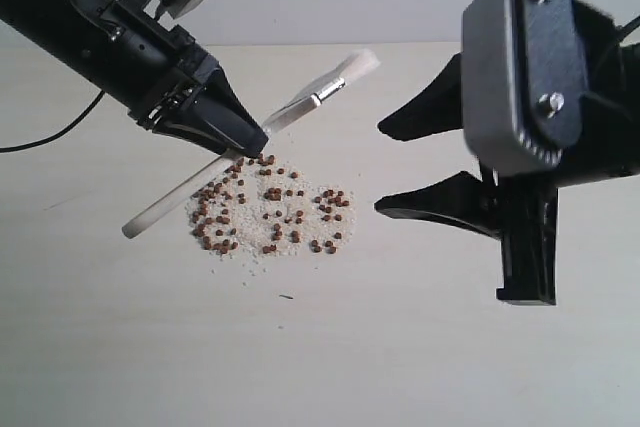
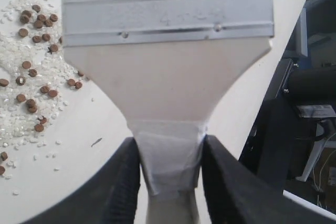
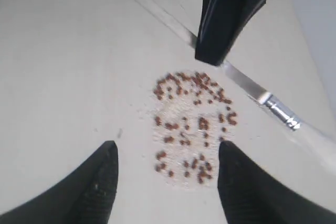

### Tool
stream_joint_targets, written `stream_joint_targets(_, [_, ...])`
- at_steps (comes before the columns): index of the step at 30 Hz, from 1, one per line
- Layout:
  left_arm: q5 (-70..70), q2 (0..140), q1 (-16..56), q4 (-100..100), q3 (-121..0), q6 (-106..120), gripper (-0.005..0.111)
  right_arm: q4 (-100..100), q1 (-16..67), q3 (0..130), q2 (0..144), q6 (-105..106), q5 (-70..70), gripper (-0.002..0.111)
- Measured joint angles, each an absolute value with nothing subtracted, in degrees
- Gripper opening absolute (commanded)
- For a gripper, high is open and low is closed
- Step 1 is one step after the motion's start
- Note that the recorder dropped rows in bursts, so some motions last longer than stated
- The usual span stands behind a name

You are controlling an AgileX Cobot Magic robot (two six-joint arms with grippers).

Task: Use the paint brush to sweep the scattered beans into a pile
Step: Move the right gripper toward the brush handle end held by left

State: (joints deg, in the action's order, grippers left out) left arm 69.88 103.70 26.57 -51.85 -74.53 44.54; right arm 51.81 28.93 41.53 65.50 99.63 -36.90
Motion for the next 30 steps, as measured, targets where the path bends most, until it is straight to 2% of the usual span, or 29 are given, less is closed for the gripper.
stream_joint_targets(6, [69.88,103.7,26.57,-51.7,-74.53,45.63,0.0,31.54,42.26,41.53,65.58,100.24,-24.62,0.054])
stream_joint_targets(16, [69.88,103.7,26.57,-51.38,-74.53,46.21,0.0,15.1,52.56,41.53,71.62,100.45,-12.87,0.057])
stream_joint_targets(30, [69.88,103.7,26.57,-51.28,-74.53,47.51,0.0,6.09,56.42,41.79,86.55,100.79,5.33,0.057])
